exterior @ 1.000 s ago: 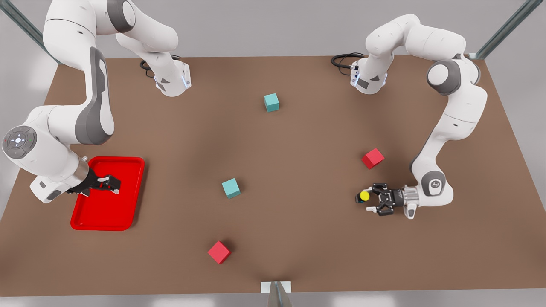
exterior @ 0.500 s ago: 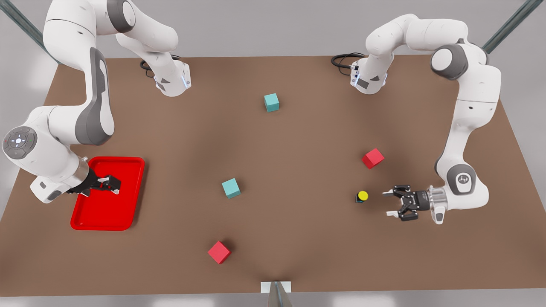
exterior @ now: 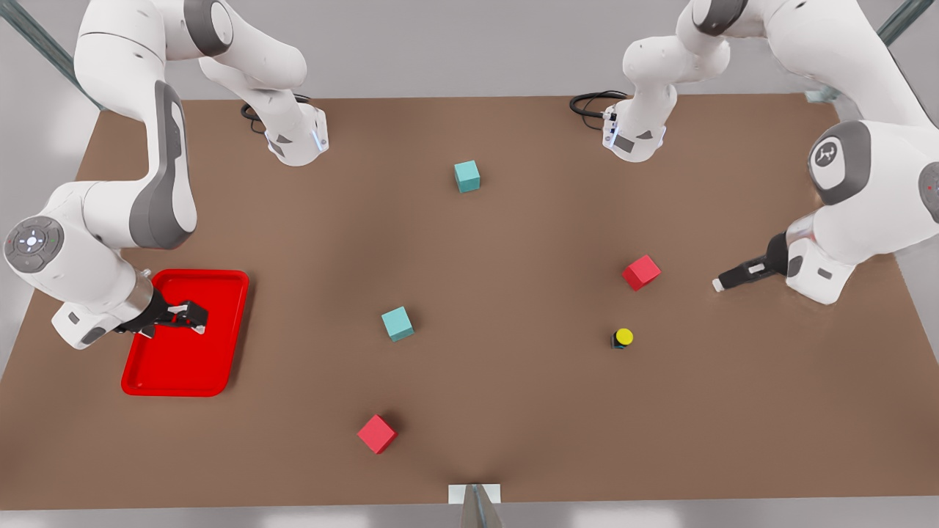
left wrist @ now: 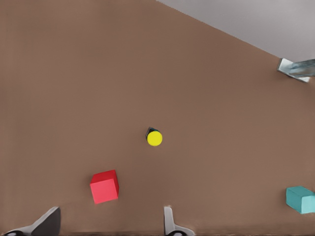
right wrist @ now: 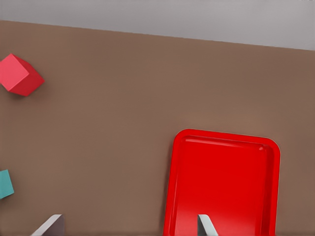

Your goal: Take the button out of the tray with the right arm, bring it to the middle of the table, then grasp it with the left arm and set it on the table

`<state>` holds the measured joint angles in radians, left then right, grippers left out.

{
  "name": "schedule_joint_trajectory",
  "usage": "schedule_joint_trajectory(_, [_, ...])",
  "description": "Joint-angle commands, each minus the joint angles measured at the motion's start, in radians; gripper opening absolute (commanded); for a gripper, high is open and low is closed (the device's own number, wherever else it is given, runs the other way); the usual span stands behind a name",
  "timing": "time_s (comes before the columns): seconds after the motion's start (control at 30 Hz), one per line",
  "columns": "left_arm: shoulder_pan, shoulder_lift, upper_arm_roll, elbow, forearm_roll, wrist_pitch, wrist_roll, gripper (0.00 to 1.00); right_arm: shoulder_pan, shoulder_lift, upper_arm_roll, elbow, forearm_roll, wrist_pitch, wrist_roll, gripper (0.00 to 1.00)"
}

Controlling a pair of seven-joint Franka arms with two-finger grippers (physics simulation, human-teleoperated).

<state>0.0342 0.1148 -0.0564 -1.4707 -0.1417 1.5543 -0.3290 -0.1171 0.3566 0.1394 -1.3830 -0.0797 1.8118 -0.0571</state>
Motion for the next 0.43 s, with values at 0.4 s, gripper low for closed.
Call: schedule_joint_trajectory(0.4, [-0.007, -0.271, -0.057, -0.329, 0.114, 0.135, 0.472, 1.0, 0.002, -0.096, 0.031, 0.081, 0.008, -0.189, 0.002, 1.0])
